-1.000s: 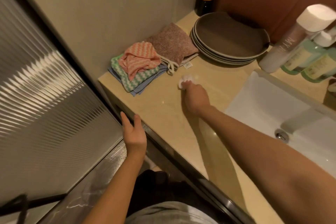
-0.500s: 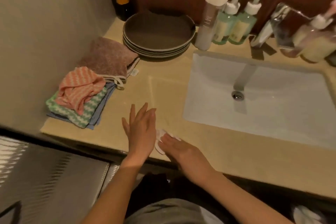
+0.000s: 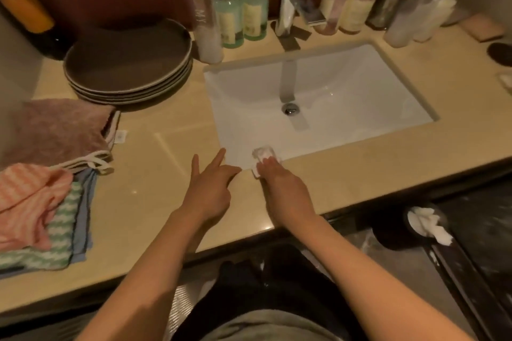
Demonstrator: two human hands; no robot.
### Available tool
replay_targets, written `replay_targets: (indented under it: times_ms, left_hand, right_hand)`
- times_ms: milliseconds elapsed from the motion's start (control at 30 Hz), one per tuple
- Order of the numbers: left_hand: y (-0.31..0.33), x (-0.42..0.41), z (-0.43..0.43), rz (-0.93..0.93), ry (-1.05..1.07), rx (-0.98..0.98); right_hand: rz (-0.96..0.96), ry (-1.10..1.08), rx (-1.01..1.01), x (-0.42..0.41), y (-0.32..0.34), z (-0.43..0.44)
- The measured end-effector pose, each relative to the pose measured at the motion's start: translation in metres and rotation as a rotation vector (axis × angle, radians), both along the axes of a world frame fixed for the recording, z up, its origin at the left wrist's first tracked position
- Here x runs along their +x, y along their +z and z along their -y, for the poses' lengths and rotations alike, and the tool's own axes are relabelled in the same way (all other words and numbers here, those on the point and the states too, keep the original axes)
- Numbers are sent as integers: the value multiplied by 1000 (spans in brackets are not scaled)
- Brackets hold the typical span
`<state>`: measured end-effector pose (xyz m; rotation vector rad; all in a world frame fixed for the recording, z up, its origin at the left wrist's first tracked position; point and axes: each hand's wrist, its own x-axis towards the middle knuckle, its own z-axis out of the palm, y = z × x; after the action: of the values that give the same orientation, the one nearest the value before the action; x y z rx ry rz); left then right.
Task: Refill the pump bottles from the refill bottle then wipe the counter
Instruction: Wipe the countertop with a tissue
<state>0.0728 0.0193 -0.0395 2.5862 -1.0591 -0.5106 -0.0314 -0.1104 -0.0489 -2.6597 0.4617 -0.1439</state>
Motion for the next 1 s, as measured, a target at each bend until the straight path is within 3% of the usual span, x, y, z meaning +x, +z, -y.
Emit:
replay_targets:
  times_ms: [133, 267, 333, 467, 600, 800, 867, 1000]
  left_hand:
    - [6, 3, 1, 3, -9, 4]
    - [8, 2, 6, -26, 32, 72]
    - [11, 0, 13, -42, 75, 118]
    - [18, -5, 27, -36, 125, 237]
    - [26, -14, 46, -51, 130, 397]
    - [33, -45, 86, -102, 40, 365]
    - [30, -52, 99, -104, 12, 357]
    - [35, -54, 113, -102, 22, 323]
  right_hand:
    - [5, 171, 8, -1, -9, -43]
    - [81, 389, 21, -39, -16, -14]
    - [101, 397, 40, -66, -17, 16]
    - [106, 180, 83, -104, -19, 82]
    - [132, -171, 25, -122, -12, 150]
    - [100, -535, 95, -83, -7, 168]
    - [113, -466, 93, -62, -3, 144]
    - [73, -106, 101, -39, -7, 80]
